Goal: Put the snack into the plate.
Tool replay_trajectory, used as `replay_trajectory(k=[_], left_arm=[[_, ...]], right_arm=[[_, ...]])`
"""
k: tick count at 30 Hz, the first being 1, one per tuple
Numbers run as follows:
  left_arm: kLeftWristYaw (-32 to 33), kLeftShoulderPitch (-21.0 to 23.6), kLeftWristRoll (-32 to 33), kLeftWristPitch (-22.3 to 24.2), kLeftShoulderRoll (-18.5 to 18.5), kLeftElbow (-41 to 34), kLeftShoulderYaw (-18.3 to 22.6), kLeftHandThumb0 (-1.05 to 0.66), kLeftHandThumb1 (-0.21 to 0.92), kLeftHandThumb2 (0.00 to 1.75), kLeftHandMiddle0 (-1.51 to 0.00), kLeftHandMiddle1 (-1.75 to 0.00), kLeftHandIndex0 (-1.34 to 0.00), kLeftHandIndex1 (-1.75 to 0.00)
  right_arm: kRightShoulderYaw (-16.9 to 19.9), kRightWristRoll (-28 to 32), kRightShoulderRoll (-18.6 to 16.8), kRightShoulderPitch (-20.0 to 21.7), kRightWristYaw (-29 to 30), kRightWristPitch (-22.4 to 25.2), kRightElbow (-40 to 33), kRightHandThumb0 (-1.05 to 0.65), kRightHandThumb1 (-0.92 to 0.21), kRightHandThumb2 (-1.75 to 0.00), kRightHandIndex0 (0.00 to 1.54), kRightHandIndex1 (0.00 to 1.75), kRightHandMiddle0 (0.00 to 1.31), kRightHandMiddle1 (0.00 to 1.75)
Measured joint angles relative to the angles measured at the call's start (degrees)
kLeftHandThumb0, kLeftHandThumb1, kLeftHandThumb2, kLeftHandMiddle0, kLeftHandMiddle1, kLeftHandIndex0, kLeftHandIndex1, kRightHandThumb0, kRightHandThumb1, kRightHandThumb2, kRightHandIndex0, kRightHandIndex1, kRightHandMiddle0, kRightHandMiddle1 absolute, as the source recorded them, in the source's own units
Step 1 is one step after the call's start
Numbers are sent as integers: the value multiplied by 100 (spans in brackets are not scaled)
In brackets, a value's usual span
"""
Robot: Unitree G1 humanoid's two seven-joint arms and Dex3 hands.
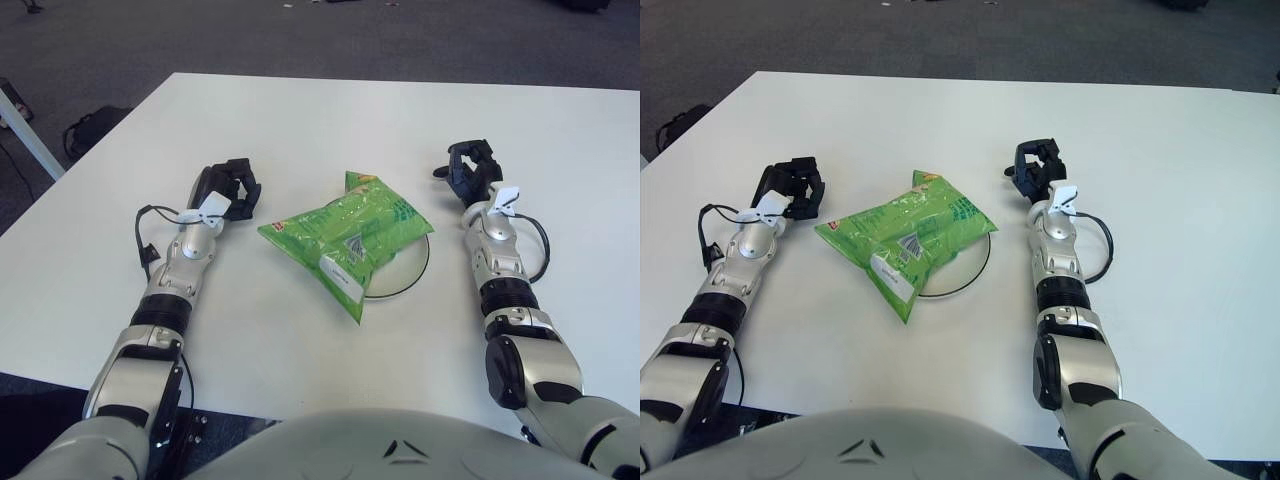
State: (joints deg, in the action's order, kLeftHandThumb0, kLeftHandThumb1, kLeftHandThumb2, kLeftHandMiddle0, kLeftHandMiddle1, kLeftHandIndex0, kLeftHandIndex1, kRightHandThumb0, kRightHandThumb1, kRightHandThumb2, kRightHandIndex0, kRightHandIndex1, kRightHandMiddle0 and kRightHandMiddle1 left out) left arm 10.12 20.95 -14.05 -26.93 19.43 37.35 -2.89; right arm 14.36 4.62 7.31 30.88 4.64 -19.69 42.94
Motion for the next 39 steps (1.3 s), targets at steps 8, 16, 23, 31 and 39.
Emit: replay_trajectory(k=[8, 16, 23, 31, 39], left_arm=[[-143, 20, 176, -69, -27, 92, 83, -50, 62, 99, -140, -175, -116, -175], [-393, 33, 416, -77, -49, 128, 209, -48, 57, 104, -138, -175, -112, -175], [-682, 57, 672, -58, -86, 128, 321, -47, 54, 107, -135, -175, -102, -175], [-1034, 65, 994, 20, -161, 118, 453, -49, 36, 127, -133, -175, -75, -175], [-1362, 54, 1474, 346, -284, 24, 685, -48, 32, 131, -133, -175, -62, -175]], right_arm=[[174, 79, -2, 83, 313, -373, 312, -1, -58, -92, 54, 150, 24, 175], [112, 70, -68, -359, 324, -254, -299, -1, -58, -92, 57, 147, 24, 175], [71, 73, -39, -652, 259, 218, -734, -1, -48, -104, 63, 148, 29, 175], [-23, 14, 76, -786, 197, 365, -913, -1, -39, -117, 66, 153, 34, 175], [-178, -209, 162, -951, 295, 516, -1165, -1, -30, -131, 71, 162, 38, 175]])
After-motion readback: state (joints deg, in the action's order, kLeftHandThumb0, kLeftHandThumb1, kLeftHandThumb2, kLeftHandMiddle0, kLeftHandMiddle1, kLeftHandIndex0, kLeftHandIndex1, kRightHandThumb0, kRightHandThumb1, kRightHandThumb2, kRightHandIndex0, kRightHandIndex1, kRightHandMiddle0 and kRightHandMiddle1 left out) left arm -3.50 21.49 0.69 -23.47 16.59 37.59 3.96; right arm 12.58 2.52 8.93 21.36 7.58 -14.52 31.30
